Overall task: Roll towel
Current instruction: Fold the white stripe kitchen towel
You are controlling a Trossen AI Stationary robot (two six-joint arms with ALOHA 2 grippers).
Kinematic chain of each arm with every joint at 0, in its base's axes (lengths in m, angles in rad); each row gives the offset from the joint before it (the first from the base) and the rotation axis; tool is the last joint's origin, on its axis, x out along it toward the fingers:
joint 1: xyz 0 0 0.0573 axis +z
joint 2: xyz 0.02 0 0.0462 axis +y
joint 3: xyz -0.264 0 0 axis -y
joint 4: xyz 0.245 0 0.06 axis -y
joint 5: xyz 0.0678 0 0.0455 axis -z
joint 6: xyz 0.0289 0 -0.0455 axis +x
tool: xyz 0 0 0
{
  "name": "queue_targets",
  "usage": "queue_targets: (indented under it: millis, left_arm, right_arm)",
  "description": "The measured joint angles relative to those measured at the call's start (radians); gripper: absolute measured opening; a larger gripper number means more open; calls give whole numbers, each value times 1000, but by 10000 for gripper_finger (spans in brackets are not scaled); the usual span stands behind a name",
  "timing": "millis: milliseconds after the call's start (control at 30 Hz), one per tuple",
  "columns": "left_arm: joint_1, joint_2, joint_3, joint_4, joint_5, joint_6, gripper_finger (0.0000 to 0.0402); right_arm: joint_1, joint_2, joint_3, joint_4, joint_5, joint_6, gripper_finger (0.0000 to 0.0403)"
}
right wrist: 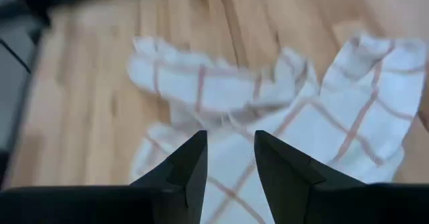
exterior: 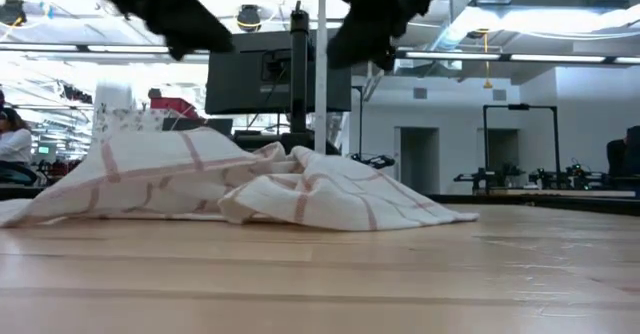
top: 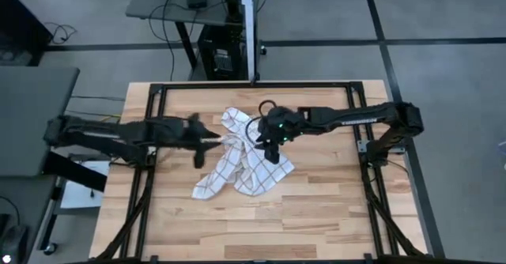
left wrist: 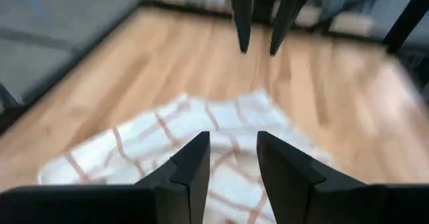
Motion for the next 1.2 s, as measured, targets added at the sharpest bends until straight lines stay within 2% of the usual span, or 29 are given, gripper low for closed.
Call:
queue_targets:
  millis: [133,267,433,533,733,867,1200]
  left_arm:
    - [-21,204,83,-55,0,-6,109]
    - [-29,345,82,-117,0,-124,109]
    - [-41,464,55,-78,2,-216,109]
    - [-42,519,37,-36,1,-240,109]
    - [-45,577,-24,-1,-9,-328,109]
    - [-63,550,-70,7,-19,-383,109]
    - [-113,481,-165,19,-26,-442,109]
  right_arm:
    - [-9,83,0,19,1,-38,109]
    - [-24,175,-1,62,2,-45,107]
    - [-26,236,0,227,2,34,106]
    - [-26,264,0,231,5,13,106]
    - [-27,349,0,78,6,-14,106]
    - [-37,350,5,-58,10,-46,106]
    - [-151,155,-3,-496,118,-194,106]
